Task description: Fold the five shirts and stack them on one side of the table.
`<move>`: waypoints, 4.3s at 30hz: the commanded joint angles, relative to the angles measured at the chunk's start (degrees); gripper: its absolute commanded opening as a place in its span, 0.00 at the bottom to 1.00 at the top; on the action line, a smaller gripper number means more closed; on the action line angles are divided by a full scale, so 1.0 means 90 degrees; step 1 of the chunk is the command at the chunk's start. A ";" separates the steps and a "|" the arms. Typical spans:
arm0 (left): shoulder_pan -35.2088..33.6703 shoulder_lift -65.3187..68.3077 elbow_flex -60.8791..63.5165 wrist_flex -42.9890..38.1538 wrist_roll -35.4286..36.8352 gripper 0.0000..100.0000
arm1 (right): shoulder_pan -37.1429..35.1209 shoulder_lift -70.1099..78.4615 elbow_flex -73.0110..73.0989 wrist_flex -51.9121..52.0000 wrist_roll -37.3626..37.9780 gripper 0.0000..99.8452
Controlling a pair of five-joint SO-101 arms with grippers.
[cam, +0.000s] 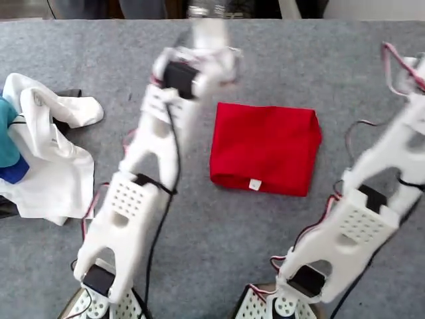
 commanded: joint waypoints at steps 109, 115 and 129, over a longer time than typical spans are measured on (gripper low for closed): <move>0.0611 -0.7560 1.2283 -0.5001 -0.1709 0.03 | -0.1631 -0.2007 0.8562 -0.6134 0.0225 0.01; 0.0542 -0.7619 1.3211 -0.5324 -0.1719 0.03 | -0.1309 -0.0239 0.7370 -0.6115 0.0215 0.01; 0.0444 -0.7678 1.3319 -0.5314 -0.1729 0.03 | -0.1123 -0.0112 0.5250 -0.3360 0.0234 0.01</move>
